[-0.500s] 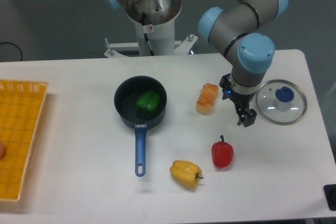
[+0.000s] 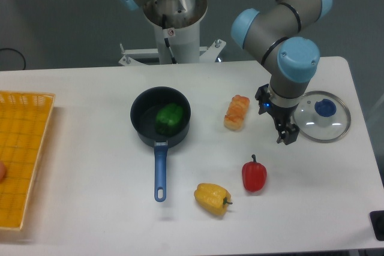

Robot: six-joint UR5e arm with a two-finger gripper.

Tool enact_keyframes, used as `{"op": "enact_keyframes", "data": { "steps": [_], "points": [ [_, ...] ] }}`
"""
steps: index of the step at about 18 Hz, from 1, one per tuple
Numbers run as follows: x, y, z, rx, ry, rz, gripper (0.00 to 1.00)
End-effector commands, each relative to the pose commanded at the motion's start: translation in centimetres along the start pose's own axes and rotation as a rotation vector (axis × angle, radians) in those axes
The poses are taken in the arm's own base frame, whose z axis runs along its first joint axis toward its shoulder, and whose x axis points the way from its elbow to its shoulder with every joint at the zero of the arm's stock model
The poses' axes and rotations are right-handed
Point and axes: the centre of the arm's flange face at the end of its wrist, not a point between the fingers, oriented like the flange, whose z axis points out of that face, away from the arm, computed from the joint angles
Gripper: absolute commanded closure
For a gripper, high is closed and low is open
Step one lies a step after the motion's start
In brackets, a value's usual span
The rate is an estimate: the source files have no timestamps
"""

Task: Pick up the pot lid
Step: 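Move the gripper over the blue knob of the glass lid, then lower the open gripper onto the blue knob and close on it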

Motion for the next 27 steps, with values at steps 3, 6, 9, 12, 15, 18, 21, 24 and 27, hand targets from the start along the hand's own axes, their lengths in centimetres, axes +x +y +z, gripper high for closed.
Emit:
{"op": "enact_keyframes", "data": {
  "steps": [3,6,9,12,15,18,21,24,27],
  "points": [
    [0.0,2.5,-0.7,-0.005,-0.016,-0.029,0.00],
    [0.2,5.6,-0.8,0.001,-0.022,-0.081,0.00],
    [0.3,8.6,-0.6,-0.006,-0.020,-0.124,0.00],
    [1.0,11.2,-0.6,-0.011,-0.019,-0.104,0.00],
    [1.9,15.2,-0.3,-0.007,-0.013,-0.103,0.00],
    [2.0,16.5,1.2,0.000,0.008,-0.103,0.00],
    [1.7,16.8,1.8,0.001,0.012,-0.056,0.00],
    [1.1,16.7,2.7,0.002,0.004,-0.039,0.00],
    [0.7,17.1,3.5,0.005,0.006,0.003,0.00]
  ]
}}
